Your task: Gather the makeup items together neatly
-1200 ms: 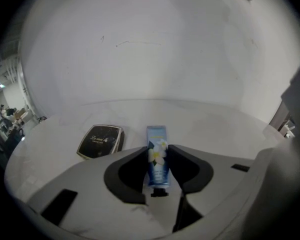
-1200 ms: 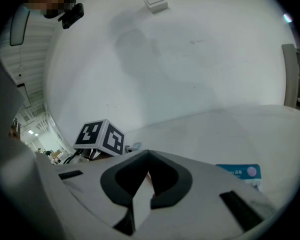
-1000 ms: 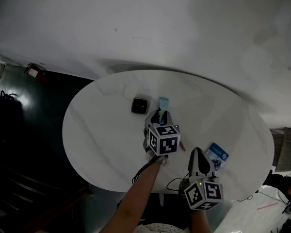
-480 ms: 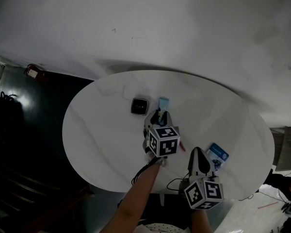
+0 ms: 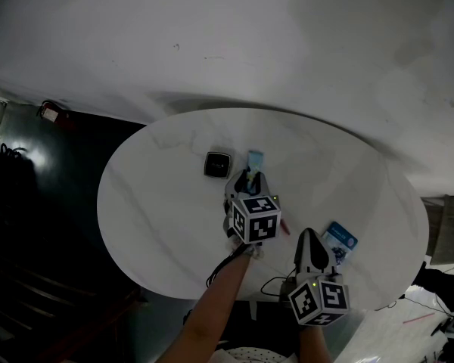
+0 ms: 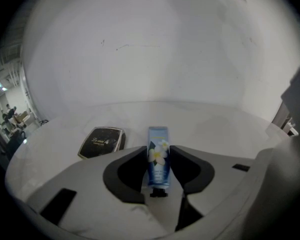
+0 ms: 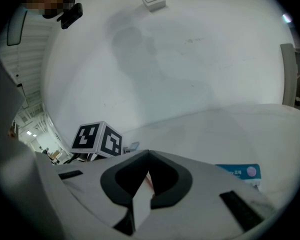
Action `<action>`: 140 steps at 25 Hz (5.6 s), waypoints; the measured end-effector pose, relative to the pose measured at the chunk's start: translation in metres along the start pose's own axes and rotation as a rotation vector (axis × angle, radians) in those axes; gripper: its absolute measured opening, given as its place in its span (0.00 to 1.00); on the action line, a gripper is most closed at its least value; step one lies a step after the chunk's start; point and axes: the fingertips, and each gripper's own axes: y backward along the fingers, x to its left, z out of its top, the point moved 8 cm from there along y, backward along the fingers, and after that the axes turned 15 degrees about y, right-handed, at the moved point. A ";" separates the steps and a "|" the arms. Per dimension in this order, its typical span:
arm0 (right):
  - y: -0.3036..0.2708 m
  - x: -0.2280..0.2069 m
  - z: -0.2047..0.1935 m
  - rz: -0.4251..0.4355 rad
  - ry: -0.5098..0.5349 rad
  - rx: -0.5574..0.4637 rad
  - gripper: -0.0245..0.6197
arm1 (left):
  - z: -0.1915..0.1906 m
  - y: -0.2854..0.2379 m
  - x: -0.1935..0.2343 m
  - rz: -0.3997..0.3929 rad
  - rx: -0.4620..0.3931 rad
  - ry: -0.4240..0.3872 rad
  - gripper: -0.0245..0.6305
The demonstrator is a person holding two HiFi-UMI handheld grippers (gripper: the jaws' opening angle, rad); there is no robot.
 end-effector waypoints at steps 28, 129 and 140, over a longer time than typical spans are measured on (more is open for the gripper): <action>-0.012 0.009 -0.002 0.019 0.115 0.055 0.06 | 0.032 0.068 0.019 -0.124 -0.162 -0.012 0.36; -0.091 0.040 -0.009 0.117 0.328 0.303 0.15 | -0.044 0.118 0.056 -0.125 -0.028 0.100 0.09; -0.103 0.025 0.019 0.009 0.168 0.253 0.14 | -0.028 0.118 0.043 -0.146 -0.053 0.078 0.09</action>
